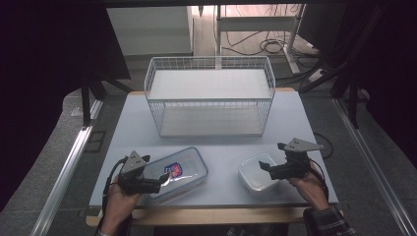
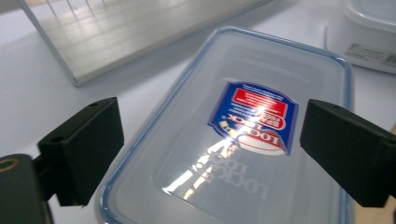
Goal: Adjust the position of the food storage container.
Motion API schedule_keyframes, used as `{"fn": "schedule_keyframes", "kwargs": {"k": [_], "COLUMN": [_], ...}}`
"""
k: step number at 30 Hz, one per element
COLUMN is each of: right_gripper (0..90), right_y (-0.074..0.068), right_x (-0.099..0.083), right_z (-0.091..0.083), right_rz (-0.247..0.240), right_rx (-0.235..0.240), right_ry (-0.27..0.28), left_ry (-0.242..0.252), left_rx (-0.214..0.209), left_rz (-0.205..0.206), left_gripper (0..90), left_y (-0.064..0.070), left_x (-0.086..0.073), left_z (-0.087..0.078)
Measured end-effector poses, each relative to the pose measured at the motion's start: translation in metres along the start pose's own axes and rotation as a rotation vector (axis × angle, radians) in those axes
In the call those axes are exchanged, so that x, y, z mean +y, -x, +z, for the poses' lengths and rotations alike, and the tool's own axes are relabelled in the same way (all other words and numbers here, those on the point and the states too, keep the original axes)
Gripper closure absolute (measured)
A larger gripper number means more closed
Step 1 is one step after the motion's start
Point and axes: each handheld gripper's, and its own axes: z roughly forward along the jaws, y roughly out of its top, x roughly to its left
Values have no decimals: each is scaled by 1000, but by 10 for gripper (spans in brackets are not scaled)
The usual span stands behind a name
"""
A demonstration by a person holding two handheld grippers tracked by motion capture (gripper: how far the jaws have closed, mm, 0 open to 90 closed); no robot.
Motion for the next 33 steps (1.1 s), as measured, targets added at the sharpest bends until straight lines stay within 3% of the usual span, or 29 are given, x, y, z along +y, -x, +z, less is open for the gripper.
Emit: {"fn": "schedule_keyframes", "kwargs": {"k": [5,6,11,17,21,24,26,27,28,32,33], "right_gripper": [16,19,9,3,68,159,307,307,370,580,669], "right_y": [4,5,1,-8,-14,-18,-26,-26,-29,-42,-49], "right_x": [-1,-1,-3,1,5,9,13,13,15,19,20], "right_z": [-1,-1,2,5,4,2,0,0,0,0,3], "right_rz": [53,61,42,37,12,8,2,2,-2,-30,-62], "right_rx": [-37,-38,-42,-8,-6,16,30,30,33,112,140], "right_ry": [-12,-18,-66,-99,-116,-112,-106,-106,-109,-117,-127], "left_ry": [-6,-26,-50,-39,-37,-33,-33,-33,-31,-27,-25], "left_rx": [-28,1,24,34,35,37,41,41,44,45,44], "left_rz": [-26,-5,11,7,0,3,8,8,9,5,5], "left_gripper": [95,94,80,77,78,78,78,79,79,80,80], "left_y": [0,2,3,4,3,4,4,4,4,3,3], "left_x": [1,1,1,1,1,1,1,1,1,1,1], "left_z": [2,3,5,5,4,5,5,5,5,4,4]}}
